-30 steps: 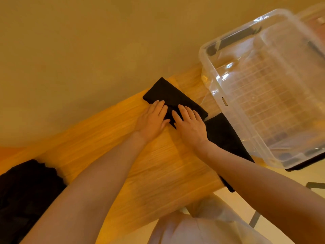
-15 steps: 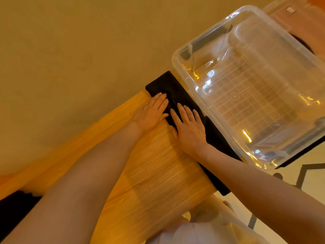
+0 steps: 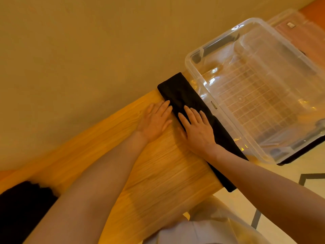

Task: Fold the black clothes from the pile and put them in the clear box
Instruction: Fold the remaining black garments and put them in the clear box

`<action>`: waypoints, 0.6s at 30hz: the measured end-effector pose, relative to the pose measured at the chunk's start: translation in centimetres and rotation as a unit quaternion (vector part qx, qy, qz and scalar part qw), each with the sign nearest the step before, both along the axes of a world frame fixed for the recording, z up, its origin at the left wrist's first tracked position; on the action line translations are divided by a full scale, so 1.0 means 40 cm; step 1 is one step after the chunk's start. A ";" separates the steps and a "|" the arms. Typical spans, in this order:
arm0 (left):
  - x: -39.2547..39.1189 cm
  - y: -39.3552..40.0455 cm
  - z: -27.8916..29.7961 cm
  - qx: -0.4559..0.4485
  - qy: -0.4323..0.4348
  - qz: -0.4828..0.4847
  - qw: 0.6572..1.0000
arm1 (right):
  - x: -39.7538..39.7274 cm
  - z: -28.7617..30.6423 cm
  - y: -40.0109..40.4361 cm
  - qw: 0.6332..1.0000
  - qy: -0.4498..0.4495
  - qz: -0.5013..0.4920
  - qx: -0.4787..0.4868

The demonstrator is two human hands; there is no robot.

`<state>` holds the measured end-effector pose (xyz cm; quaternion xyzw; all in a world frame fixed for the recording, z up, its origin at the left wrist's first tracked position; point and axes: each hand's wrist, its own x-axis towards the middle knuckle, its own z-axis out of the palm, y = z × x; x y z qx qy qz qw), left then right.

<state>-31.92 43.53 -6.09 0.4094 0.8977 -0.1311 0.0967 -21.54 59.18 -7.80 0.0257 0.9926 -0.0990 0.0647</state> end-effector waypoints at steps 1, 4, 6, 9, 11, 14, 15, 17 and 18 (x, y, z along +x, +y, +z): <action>0.014 -0.024 0.002 0.002 -0.003 0.012 1.000 | 0.002 0.006 -0.009 1.000 0.002 0.012 0.003; 0.058 -0.116 0.001 -0.010 -0.012 0.031 0.999 | 0.010 0.017 -0.053 0.997 -0.002 0.074 0.018; 0.091 -0.181 0.007 -0.004 -0.020 0.039 0.999 | 0.013 0.029 -0.091 0.992 -0.014 0.124 0.026; 0.147 -0.279 0.022 0.008 -0.013 0.063 0.998 | 0.017 0.053 -0.163 0.982 -0.041 0.174 0.060; 0.190 -0.343 0.034 0.009 -0.006 0.086 0.996 | 0.021 0.057 -0.219 0.977 -0.053 0.190 0.083; 0.250 -0.435 0.039 0.010 -0.007 0.113 0.994 | 0.036 0.057 -0.321 0.972 -0.041 0.218 0.080; 0.272 -0.463 0.039 0.010 -0.009 0.127 0.992 | 0.041 0.051 -0.350 0.970 -0.035 0.227 0.082; 0.315 -0.518 0.044 0.013 -0.005 0.157 0.988 | 0.048 0.049 -0.411 0.964 -0.027 0.252 0.082; 0.338 -0.544 0.051 0.015 -0.009 0.178 0.984 | 0.052 0.050 -0.444 0.959 -0.014 0.272 0.085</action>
